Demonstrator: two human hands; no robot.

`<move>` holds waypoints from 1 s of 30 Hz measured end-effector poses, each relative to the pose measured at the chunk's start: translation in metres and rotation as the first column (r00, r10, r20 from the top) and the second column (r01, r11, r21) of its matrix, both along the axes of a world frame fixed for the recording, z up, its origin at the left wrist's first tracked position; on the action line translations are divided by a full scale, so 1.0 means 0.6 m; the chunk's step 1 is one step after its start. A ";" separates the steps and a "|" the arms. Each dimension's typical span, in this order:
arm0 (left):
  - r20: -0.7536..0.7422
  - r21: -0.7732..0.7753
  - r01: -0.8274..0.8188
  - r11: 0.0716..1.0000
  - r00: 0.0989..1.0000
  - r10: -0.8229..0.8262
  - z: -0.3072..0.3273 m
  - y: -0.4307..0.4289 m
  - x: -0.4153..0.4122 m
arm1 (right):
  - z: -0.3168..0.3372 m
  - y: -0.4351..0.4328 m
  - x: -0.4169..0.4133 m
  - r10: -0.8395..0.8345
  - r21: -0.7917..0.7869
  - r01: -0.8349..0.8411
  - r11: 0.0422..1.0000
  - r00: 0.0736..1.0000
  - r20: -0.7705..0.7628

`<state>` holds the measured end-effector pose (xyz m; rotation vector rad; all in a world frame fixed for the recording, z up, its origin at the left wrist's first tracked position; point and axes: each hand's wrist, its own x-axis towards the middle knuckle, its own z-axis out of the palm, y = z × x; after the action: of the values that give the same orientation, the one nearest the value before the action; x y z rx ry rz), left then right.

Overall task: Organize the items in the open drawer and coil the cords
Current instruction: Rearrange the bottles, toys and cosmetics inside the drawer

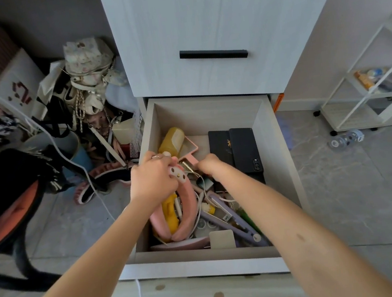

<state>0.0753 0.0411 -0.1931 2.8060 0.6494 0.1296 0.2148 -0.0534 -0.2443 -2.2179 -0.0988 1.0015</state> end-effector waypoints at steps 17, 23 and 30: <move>-0.031 0.007 -0.018 1.000 0.999 0.018 0.018 -0.010 -0.006 | 0.098 -0.191 0.021 0.743 -0.763 0.020 0.647 0.209 0.636; -0.047 0.020 -0.009 1.000 0.999 0.010 0.018 -0.011 -0.006 | 0.072 -0.168 -0.007 0.899 -0.903 -0.149 0.402 0.250 0.359; -0.031 0.030 -0.005 1.000 0.999 0.006 0.014 -0.011 -0.003 | 0.032 -0.167 0.007 0.885 -0.907 -0.167 0.387 0.345 0.314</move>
<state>0.0735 0.0347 -0.1846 2.8408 0.6682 0.0976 0.2191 -0.1536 -0.2252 -3.4452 -1.2815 0.1705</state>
